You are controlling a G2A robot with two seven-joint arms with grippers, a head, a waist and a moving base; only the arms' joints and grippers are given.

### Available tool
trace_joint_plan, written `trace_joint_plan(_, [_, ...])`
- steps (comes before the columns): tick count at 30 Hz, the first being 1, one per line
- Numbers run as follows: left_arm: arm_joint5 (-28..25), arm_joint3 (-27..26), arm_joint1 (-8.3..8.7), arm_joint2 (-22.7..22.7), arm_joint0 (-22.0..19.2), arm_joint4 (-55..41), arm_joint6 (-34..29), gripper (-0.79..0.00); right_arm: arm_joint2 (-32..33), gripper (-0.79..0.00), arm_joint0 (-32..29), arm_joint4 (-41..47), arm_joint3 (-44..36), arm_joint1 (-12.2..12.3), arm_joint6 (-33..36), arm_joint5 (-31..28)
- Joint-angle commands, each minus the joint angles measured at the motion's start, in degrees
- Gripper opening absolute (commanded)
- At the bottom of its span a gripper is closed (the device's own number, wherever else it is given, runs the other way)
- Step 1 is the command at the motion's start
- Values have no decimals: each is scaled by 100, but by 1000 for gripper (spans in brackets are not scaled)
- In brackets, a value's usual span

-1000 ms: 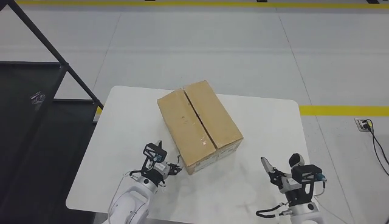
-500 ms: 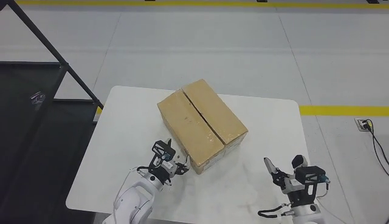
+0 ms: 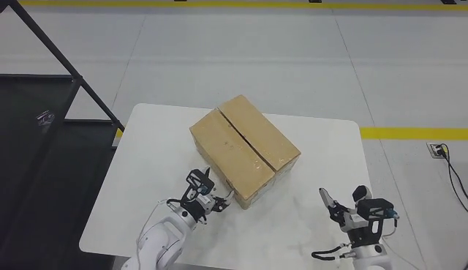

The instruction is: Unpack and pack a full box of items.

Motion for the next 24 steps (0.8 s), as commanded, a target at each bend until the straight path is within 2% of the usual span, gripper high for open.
trace_joint_plan(1, [-39,-5,20,-75,71,37,17,0,-7,0,31,-14,2,-3,33,-1])
trace_joint_plan(7, [-77,45,33,-171,68,-45,28,0,-32,0,122,-62,0,-13,129,-11])
trace_joint_plan(24, [-7,415,-93,300,-461,-122,23,0,95,0,3,-17,-25,-40,55,22])
